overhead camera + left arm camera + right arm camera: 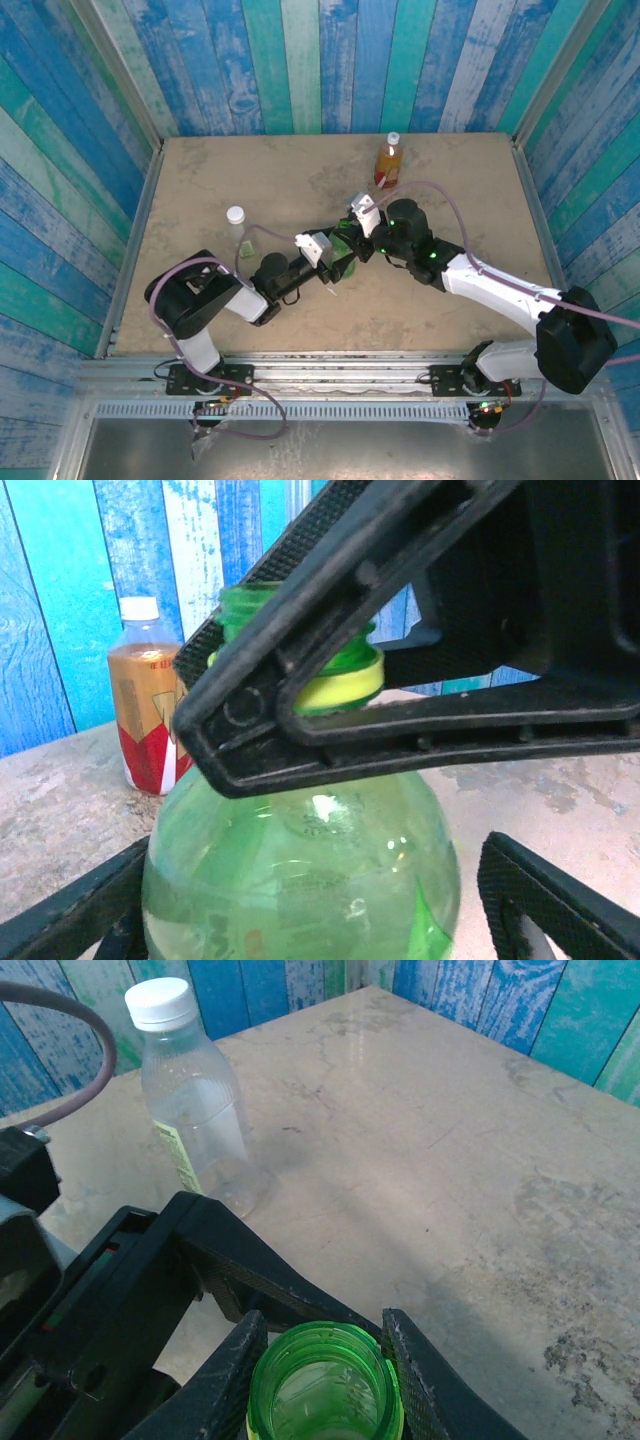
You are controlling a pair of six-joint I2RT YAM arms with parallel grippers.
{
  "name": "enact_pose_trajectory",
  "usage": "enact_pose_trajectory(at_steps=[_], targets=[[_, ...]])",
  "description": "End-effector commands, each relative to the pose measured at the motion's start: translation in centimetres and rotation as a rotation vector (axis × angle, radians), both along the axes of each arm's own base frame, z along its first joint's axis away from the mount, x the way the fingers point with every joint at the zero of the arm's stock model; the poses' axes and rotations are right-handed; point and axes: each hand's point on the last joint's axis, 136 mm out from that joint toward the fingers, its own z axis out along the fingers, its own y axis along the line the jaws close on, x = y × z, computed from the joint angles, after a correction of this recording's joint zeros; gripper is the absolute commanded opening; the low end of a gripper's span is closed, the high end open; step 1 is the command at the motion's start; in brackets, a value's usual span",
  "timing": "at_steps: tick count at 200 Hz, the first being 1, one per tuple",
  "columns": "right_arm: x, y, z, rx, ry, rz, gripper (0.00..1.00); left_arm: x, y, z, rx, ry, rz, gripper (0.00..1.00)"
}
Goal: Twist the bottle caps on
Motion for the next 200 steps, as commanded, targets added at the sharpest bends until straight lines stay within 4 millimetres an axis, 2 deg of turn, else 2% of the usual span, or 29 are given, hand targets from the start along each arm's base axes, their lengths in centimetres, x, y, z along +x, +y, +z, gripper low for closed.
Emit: enact_pose_trajectory(at_steps=[1,23,40,72,96,113,118,123,134,168,193,200], targets=[[-0.7,0.0,-1.2,-0.015,0.038,0.007,0.19,-0.2,-0.6,-0.2,-0.015,-0.013,-0.027,0.76],[-0.6,-0.1,-1.3,-0.020,0.038,0.003,0.22,-0.3,-0.7,-0.3,-0.013,-0.014,-0.034,0.68],[-0.6,-0.1,-1.0,-0.016,0.034,0.000,0.29,-0.3,-0.8,-0.6,0.002,-0.009,-0.034,0.62],[-0.7,-0.1,-0.1,-0.007,0.027,0.001,0.36,-0.2,-0.8,-0.6,0.008,-0.009,-0.035,0.57],[-0.9,-0.4,1.2,0.017,0.005,-0.005,0.58,-0.3,-1.0,-0.6,0.009,-0.011,-0.043,0.57],[-0.8,-1.2,2.6,0.047,-0.027,-0.047,0.69,-0.5,-1.0,-0.7,0.015,-0.011,-0.053,0.57],[-0.6,-1.6,3.0,0.054,-0.033,-0.075,0.72,-0.7,-1.0,-0.7,0.014,-0.013,-0.059,0.57],[-0.6,-2.1,3.3,0.054,-0.040,-0.099,0.83,-0.8,-1.1,-0.7,0.017,-0.015,-0.065,0.58],[-0.8,-3.1,3.7,0.025,-0.065,-0.121,0.99,-1.1,-1.2,-0.7,0.028,-0.019,-0.085,0.58],[-0.5,-7.2,4.0,0.068,-0.091,-0.293,1.00,-2.3,-1.4,-0.4,0.029,-0.028,-0.172,0.58],[-0.2,-10.5,2.1,0.115,0.038,-0.413,1.00,-2.6,-0.9,-0.2,0.022,-0.025,-0.203,0.59],[0.4,-12.4,1.3,0.112,0.073,-0.485,1.00,-2.6,-0.8,-0.3,0.029,-0.022,-0.214,0.59]])
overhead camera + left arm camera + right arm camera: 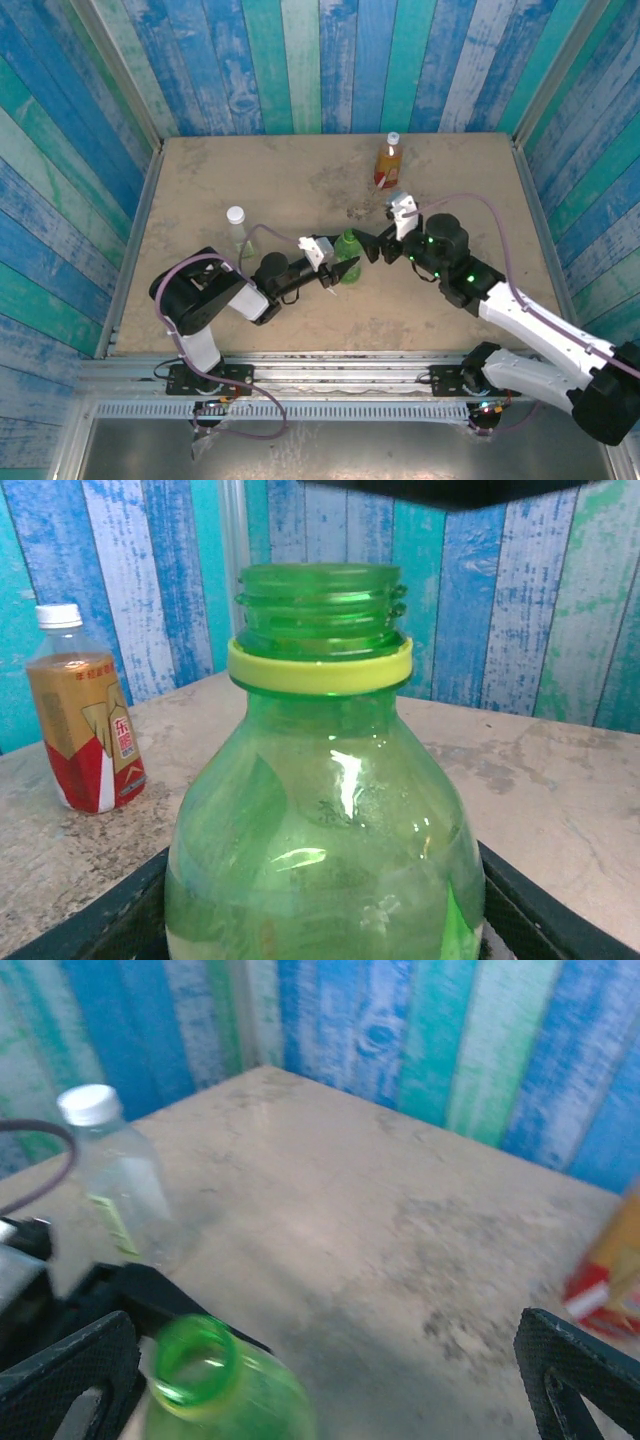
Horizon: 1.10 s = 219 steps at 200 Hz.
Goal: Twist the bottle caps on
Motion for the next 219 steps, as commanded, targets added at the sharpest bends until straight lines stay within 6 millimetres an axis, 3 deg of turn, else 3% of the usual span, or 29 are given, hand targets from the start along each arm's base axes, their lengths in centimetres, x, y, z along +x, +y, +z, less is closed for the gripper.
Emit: enact_pose_trajectory(at_steps=[1,26,63,101,145,219], targets=[[1.1,-4.5,-3.2,0.035,0.156,-0.192,1.00,-1.1,0.1,0.0,0.015,0.001,-0.076,0.58],[1.3,-8.2,-7.0,-0.040,0.241,-0.337,1.00,-1.5,0.2,0.1,0.035,-0.002,-0.107,0.59],[1.1,-10.4,-11.5,-0.106,0.335,-0.425,0.97,-2.2,0.4,0.8,0.058,-0.005,-0.135,0.59],[1.4,-12.6,-15.8,-0.137,0.473,-0.525,0.86,-2.3,0.8,0.6,0.071,0.000,-0.127,0.59],[1.9,-12.9,-19.6,-0.201,0.630,-0.553,0.78,-2.1,0.7,-0.2,0.045,0.023,-0.124,0.59],[3.0,-12.8,-21.9,-0.266,0.700,-0.569,0.57,-2.2,0.9,-1.2,0.068,0.038,-0.117,0.59]])
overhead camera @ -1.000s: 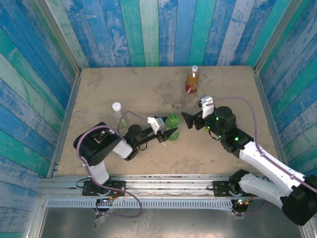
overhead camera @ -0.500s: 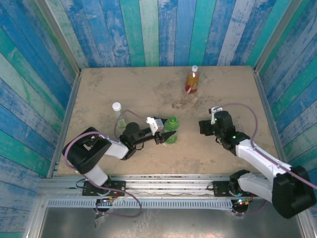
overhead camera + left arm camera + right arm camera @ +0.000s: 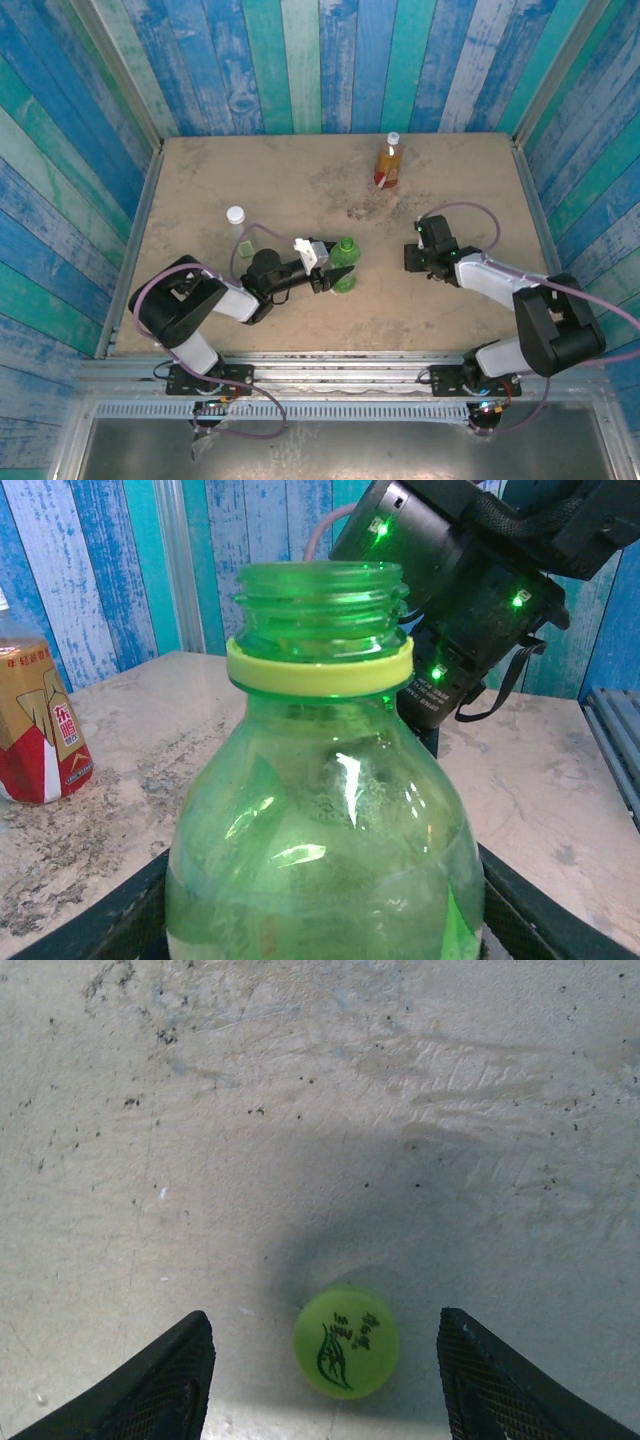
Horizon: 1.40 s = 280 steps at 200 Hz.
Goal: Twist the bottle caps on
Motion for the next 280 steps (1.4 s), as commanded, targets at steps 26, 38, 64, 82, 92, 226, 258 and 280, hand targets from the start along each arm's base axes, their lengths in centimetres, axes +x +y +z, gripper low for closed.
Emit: enact_pose_trajectory(at_steps=[26,38,64,82,92,226,258,280], targets=[[0.2,-0.7,-0.6,-0.025,0.027,-0.042,0.49,0.0,0.2,-1.2,0.014,0.018,0.001,0.59],[0.2,-0.8,-0.6,-0.029,0.028,-0.048,0.46,0.0,0.1,-1.2,0.012,0.016,0.001,0.59],[0.3,-0.9,-0.7,-0.035,0.028,-0.055,0.42,0.0,0.2,-1.2,0.014,0.017,0.000,0.59],[0.3,-0.9,-0.8,-0.035,0.034,-0.055,0.40,-0.1,0.2,-1.2,0.015,0.018,0.000,0.59],[0.2,-0.9,-1.0,-0.037,0.040,-0.056,0.40,-0.1,0.2,-1.1,0.013,0.016,-0.001,0.59],[0.2,-0.2,0.2,-0.025,0.043,-0.012,0.32,0.0,0.2,-1.3,0.019,0.019,0.001,0.60],[-0.1,1.0,1.7,-0.028,0.045,0.053,0.33,0.0,0.1,-1.4,0.016,0.021,0.000,0.60],[-0.4,2.2,3.1,-0.045,0.049,0.117,0.34,0.0,0.1,-1.5,0.015,0.022,0.001,0.60]])
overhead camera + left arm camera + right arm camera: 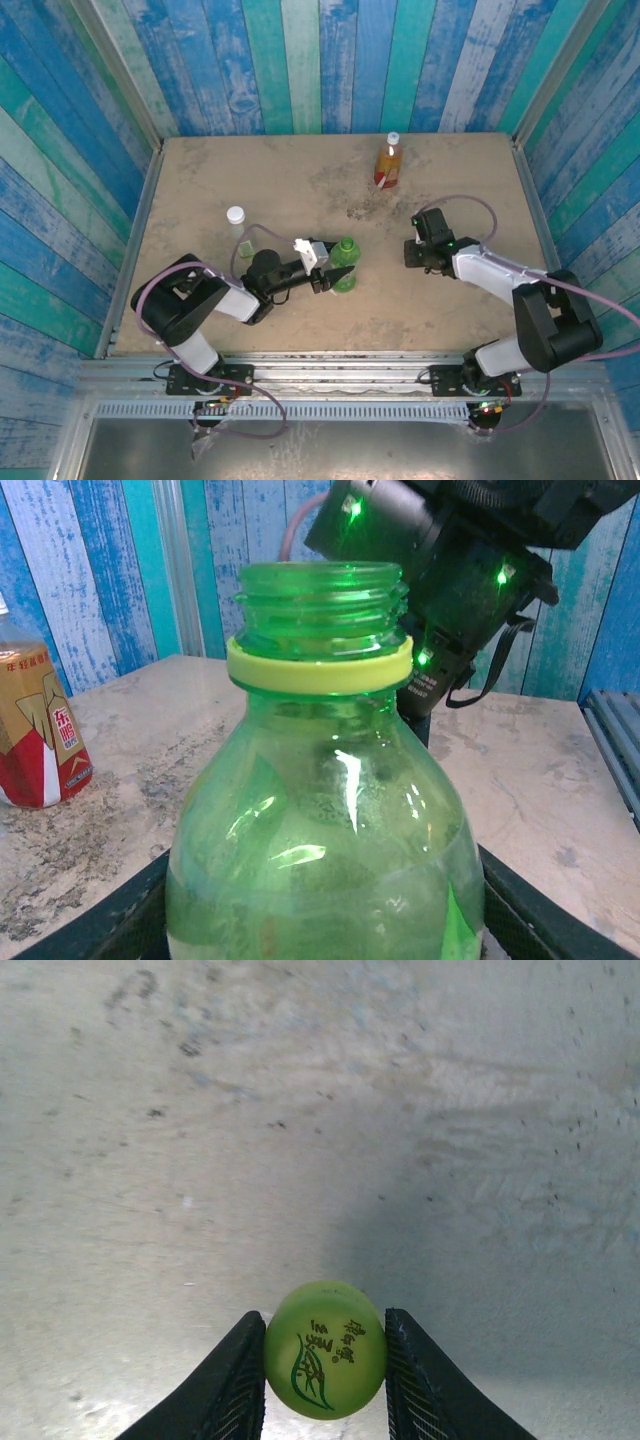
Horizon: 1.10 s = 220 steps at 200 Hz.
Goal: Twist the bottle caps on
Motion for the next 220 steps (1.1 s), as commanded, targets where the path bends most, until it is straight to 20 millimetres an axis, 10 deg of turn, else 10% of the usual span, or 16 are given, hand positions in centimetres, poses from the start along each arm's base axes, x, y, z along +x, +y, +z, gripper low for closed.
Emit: enact_pose_trajectory(at_steps=[1,153,220], targets=[[-0.8,1.3,1.7,-0.019,0.019,0.083,0.34,0.0,0.1,-1.5,0.022,0.029,0.002,0.60],[-4.7,12.8,17.6,0.149,-0.085,0.522,0.34,0.2,0.0,-1.7,0.028,0.028,0.002,0.60],[-7.3,16.0,20.1,0.148,-0.091,0.662,0.34,0.4,-0.1,-2.0,0.031,0.036,0.002,0.60]])
